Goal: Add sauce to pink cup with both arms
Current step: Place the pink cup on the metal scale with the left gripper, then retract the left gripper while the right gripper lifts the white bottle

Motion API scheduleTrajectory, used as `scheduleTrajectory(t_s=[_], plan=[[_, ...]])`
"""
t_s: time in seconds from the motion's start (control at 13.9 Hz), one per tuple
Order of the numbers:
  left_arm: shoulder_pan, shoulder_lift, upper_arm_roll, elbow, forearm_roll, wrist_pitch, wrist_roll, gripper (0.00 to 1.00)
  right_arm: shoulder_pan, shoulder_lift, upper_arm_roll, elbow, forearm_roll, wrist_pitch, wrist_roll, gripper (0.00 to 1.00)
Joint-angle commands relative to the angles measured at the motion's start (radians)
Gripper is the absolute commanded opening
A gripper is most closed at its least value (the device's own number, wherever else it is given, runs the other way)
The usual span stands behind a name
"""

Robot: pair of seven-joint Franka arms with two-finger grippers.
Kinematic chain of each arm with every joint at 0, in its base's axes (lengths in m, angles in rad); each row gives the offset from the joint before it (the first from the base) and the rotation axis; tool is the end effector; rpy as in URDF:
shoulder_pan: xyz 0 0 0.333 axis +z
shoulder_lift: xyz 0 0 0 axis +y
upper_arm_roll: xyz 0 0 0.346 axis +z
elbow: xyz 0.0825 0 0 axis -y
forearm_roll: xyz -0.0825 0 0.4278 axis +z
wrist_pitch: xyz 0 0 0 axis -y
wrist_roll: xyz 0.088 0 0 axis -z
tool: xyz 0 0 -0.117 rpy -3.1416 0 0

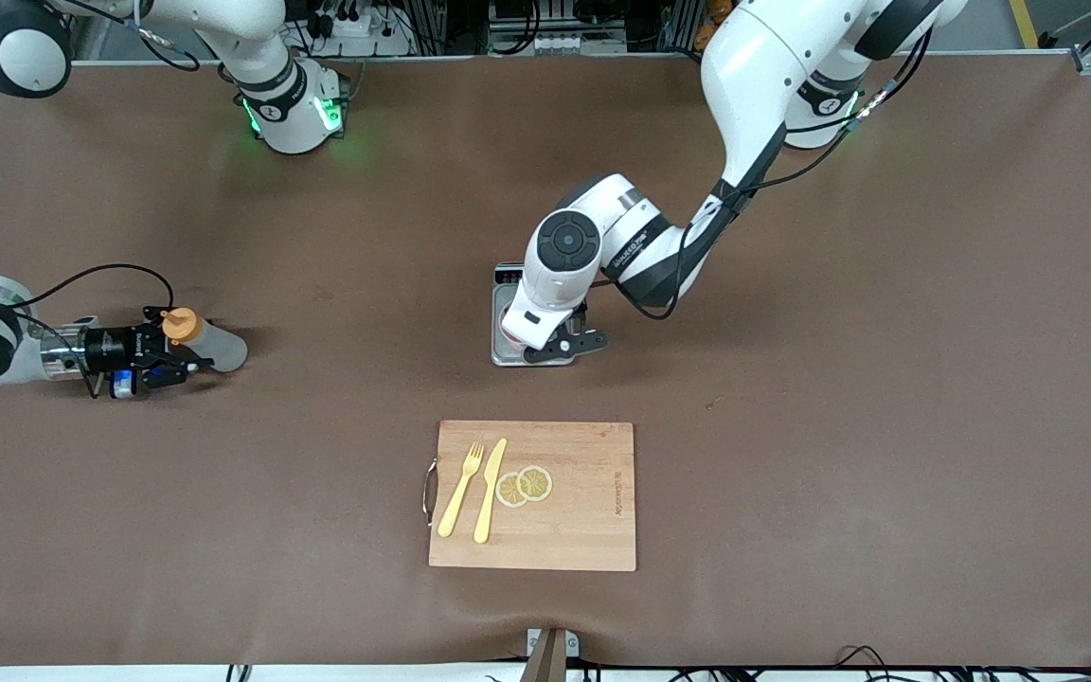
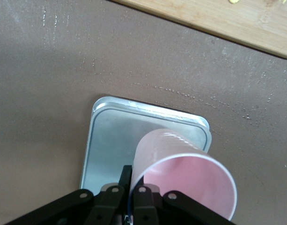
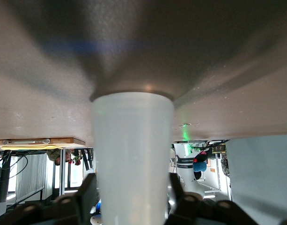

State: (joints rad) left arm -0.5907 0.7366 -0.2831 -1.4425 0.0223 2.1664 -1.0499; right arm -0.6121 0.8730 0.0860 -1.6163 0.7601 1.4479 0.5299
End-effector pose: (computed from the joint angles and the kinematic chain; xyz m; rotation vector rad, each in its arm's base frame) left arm 0.5320 -0.5706 0.2559 3.0051 0.3551 -0.1986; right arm 0.5767 -0.2373 0.0958 -1.5709 1.3320 1.1795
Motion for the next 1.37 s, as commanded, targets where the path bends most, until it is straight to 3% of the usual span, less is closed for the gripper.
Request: scheduleTrajectory(t_s=[0.0,0.07,0.43,0.65,0.93,1.29], plan=[[-0.011,0.003,0.007,0.011,0.031,-0.014,-0.027,0.9,0.009,0.008,0.001,0.006,0.012,-0.023,-0.001,0.53],[-0.017,0.003,0.007,0.011,0.031,-0.014,-0.027,1.0,0.014,0.006,0.001,0.009,0.012,-0.023,0.002,0.53],[-0.015,-0.031,0.01,0.011,0.031,-0.026,-0.029,1.0,0.038,-0.005,0.003,0.016,0.012,-0.023,0.057,0.51],[0.002,-0.113,0.019,0.013,0.033,-0.089,-0.021,1.0,0.077,-0.032,0.003,0.03,0.004,-0.023,0.128,0.52],[0.086,-0.225,0.022,0.011,0.087,-0.187,0.056,1.0,0.127,-0.063,0.0,0.047,-0.007,-0.021,0.177,0.52],[0.26,-0.354,0.018,0.005,0.087,-0.371,0.301,1.0,0.245,-0.123,-0.005,0.046,-0.031,0.02,0.341,0.52]])
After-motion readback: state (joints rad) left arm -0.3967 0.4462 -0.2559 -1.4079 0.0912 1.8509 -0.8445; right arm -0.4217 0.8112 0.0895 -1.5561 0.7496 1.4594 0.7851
